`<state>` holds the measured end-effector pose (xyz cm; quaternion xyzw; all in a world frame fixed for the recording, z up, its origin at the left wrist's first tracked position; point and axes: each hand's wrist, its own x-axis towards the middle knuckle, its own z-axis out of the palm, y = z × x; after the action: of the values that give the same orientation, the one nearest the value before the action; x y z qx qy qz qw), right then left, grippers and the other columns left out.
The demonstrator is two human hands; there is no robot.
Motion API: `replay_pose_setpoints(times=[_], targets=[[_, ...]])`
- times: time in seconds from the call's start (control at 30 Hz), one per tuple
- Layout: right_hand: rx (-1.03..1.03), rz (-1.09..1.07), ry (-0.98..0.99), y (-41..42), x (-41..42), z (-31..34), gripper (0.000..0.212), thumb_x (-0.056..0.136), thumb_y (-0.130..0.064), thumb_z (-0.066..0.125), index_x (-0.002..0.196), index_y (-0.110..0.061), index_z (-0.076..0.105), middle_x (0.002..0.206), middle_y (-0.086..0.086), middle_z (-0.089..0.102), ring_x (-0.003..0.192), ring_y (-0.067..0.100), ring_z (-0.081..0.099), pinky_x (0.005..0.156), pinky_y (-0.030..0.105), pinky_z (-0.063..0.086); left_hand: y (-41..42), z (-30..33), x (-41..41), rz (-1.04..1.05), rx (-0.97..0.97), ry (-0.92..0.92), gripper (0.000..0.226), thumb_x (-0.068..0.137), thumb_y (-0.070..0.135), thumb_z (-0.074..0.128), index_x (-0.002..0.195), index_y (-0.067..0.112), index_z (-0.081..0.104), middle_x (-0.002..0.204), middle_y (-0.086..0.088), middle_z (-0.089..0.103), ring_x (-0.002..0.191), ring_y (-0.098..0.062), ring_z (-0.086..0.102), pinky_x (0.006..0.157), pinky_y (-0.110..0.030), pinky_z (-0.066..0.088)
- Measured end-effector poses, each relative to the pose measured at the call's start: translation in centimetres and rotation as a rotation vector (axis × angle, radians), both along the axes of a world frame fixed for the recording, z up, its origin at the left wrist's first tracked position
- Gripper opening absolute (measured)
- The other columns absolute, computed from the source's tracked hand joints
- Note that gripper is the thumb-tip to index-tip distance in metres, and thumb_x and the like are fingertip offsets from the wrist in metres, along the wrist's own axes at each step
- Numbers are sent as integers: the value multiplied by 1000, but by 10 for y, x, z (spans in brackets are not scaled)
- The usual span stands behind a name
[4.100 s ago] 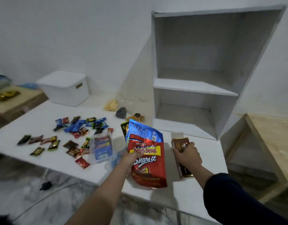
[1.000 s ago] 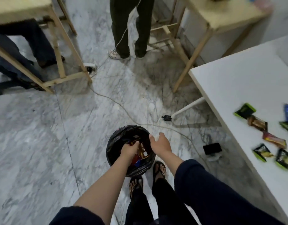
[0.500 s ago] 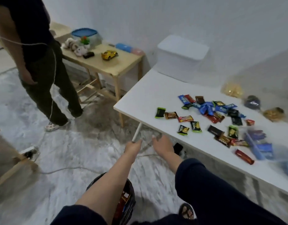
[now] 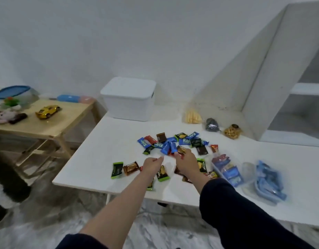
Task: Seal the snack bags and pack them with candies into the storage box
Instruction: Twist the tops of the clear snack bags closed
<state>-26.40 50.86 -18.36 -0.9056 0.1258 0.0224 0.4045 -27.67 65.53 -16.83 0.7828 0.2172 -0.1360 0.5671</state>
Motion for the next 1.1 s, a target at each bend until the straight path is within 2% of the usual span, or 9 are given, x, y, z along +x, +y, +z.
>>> replay_pose_setpoints(times=[0.17,0.27,0.3,0.47,0.7,0.8,0.87,0.93,1.1], targets=[[68,-81,13,-61,62,-4,62,92,-47,47,137,-5,36,136,15,49,125,32,46,98,40,40,-52,-1,67,-25,23,-42,32,90,37,56,70,12,52,71,-7,48,61,-16,44,56,-27,32],[69,-110,-5,-89,99,-4,47,92,-47,47,114,-6,45,108,10,59,107,31,57,76,34,44,-78,-6,102,-60,-12,-35,30,91,36,56,75,11,51,78,-9,48,68,-18,47,62,-30,36],[61,-105,-11,-96,112,-4,47,92,-47,48,116,-7,46,109,11,58,104,31,57,74,32,43,-85,-6,114,-65,-33,-17,30,91,36,56,73,12,51,80,-8,49,71,-19,49,68,-30,38],[40,-56,-3,-121,185,-6,68,90,-49,51,141,-7,34,142,15,43,130,31,41,101,37,36,-104,-6,194,-94,-78,-9,29,91,37,57,76,12,60,96,-10,66,95,-26,62,82,-34,44],[16,-109,9,-138,294,-15,62,90,-42,55,137,-6,37,136,16,47,124,31,45,95,35,38,-113,-13,323,-142,-121,20,31,92,36,56,69,16,51,92,-8,56,87,-23,54,80,-31,37],[12,-118,23,-146,339,-21,63,91,-42,54,141,-10,34,140,17,43,129,31,42,101,37,37,-123,-24,377,-165,-72,36,33,91,36,56,68,13,52,89,-15,51,79,-25,52,74,-31,39],[-26,-107,14,-150,362,-31,61,92,-41,52,142,-11,34,142,15,43,131,30,41,105,38,34,-132,-38,407,-171,-27,51,43,90,38,57,98,-3,64,109,-25,60,98,-34,59,86,-35,44],[-95,-69,9,-152,380,-44,57,94,-37,50,143,-12,35,145,13,43,135,28,38,110,38,30,-142,-51,427,-187,-9,91,63,89,40,56,128,-9,47,133,-26,51,121,-38,50,100,-39,40],[-230,64,52,-152,397,-74,52,95,-32,48,142,-13,39,144,19,43,134,35,37,108,40,33,-159,-84,449,-270,-61,173,59,91,40,51,130,-5,47,135,-22,51,122,-36,50,100,-40,42]])
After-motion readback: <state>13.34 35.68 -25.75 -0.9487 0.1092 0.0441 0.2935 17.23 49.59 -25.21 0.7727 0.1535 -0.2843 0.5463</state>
